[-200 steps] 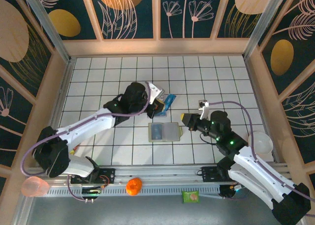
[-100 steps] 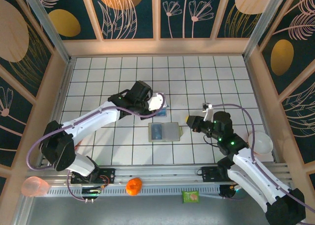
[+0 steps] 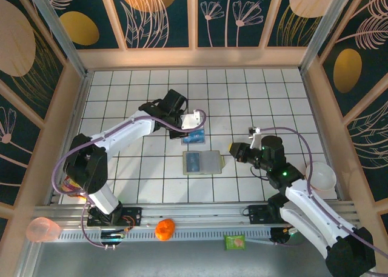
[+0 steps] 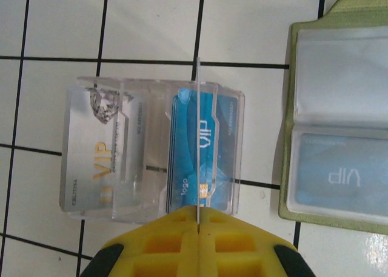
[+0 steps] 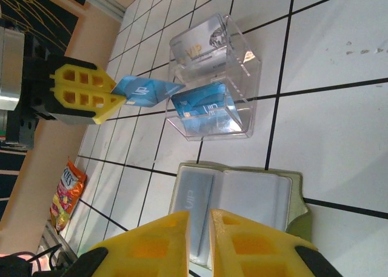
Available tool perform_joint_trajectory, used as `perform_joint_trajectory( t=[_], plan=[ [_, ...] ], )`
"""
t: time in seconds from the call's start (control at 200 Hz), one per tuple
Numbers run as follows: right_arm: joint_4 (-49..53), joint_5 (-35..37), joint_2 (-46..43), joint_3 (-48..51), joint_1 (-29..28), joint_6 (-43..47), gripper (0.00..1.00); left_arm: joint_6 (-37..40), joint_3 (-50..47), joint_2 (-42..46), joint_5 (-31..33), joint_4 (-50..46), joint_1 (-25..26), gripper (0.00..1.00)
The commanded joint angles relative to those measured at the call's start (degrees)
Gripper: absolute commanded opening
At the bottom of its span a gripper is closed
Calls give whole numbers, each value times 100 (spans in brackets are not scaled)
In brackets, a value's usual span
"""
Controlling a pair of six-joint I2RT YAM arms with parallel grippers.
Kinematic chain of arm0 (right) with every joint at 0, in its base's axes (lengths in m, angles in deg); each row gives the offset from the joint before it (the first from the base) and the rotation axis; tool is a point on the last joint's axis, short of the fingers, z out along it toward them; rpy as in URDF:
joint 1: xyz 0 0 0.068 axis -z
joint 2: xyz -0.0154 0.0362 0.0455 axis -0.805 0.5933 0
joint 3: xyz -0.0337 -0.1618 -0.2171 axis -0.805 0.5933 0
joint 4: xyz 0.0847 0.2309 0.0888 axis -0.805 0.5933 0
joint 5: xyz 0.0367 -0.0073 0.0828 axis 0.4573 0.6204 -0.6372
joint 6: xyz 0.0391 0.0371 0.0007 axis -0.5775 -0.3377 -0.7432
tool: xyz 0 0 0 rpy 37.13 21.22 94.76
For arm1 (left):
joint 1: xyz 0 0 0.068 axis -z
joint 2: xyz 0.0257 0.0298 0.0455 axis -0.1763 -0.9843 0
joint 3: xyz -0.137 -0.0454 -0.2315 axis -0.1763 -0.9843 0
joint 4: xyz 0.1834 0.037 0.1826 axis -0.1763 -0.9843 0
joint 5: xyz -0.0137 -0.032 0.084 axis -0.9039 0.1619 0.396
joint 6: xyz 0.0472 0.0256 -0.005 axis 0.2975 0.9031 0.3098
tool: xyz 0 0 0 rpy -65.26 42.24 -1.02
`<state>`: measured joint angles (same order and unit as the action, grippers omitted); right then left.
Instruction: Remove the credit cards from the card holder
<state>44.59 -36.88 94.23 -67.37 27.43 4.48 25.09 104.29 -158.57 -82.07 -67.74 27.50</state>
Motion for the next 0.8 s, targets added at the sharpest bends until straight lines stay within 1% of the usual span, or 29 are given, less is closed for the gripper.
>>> perform_joint_trajectory(
  t=[0.0, 0.11, 0.28, 0.671, 0.796],
  plan=[
    [-49, -61, 45, -123, 54, -31, 17, 280, 198, -343, -221, -232, -3, 0],
    [-5, -34, 90, -158, 72, -5, 17, 298, 241, -493, -228, -246, -8, 0],
    [-22, -85, 142, -180, 101, 3, 17, 316, 306, -645, -50, -166, -3, 0],
    [-115, -158, 219, -118, 139, -4, 17, 322, 309, -738, 113, -204, -12, 0],
    [-116, -184, 217, -124, 147, -4, 17, 318, 264, -806, 337, -144, -14, 0]
  ],
)
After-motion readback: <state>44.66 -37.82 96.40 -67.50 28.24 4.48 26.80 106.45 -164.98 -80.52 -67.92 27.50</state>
